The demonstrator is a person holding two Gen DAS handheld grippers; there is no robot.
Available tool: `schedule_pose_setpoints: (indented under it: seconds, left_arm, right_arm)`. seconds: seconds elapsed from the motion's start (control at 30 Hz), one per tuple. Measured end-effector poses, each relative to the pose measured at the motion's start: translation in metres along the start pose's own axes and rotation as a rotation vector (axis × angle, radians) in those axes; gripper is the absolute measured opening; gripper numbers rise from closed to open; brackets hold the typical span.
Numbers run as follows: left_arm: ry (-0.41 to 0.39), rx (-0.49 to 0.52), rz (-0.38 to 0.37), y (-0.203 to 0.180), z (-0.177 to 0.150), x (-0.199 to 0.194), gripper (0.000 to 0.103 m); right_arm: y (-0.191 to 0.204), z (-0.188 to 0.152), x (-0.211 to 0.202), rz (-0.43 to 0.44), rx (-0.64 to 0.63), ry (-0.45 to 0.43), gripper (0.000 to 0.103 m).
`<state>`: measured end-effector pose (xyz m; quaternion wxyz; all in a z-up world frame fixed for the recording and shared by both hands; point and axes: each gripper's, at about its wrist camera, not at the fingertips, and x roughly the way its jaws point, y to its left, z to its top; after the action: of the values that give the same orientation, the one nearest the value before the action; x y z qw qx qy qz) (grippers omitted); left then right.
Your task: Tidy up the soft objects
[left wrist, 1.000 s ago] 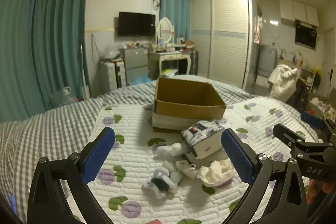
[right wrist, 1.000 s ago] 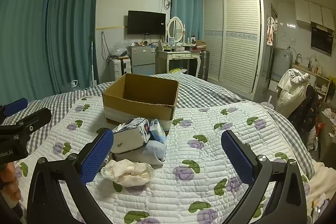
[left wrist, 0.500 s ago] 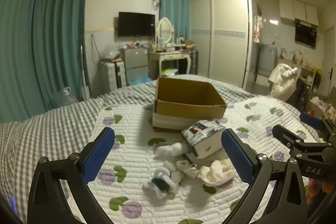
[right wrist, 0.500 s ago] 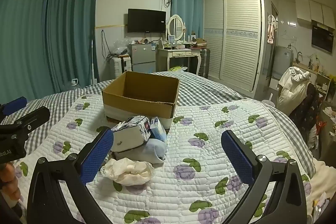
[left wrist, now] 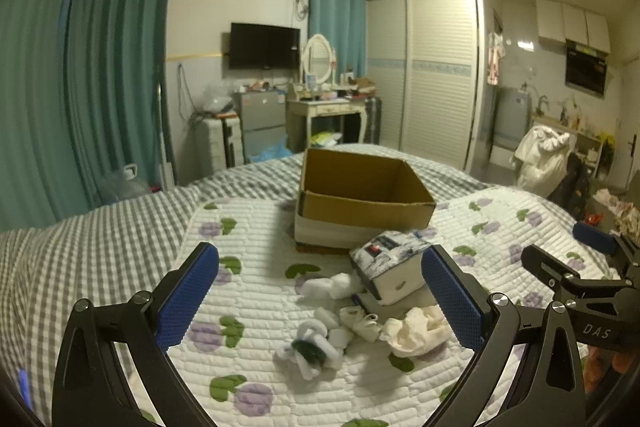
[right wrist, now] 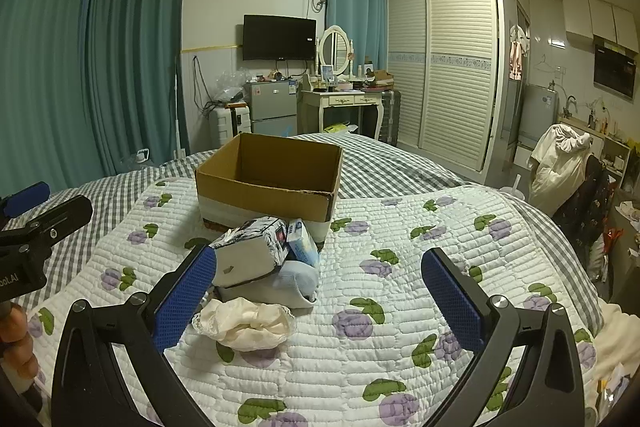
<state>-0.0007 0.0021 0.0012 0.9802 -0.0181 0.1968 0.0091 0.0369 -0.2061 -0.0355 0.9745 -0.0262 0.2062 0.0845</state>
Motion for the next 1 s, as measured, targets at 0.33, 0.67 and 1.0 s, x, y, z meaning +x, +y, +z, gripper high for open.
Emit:
schedule_pose_setpoints:
  seconds: [0.33, 0.67, 1.0]
  left_arm:
    - [-0.001, -0.001, 0.002, 0.0003, -0.0004, -0.0004, 0.103]
    - [0.002, 0.002, 0.004, 0.0003, -0.0009, -0.0005, 0.103]
    - [0.002, 0.003, 0.004, -0.0012, -0.0027, -0.0002, 0.103]
  right_arm:
    - [-0.0007, -0.002, 0.0008, 0.001, 0.003, 0.007, 0.103]
    - [-0.0005, -0.0019, 0.0007, 0.001, 0.005, 0.012, 0.103]
    - [-0.0005, -0.0021, 0.0011, -0.003, 0.008, 0.019, 0.103]
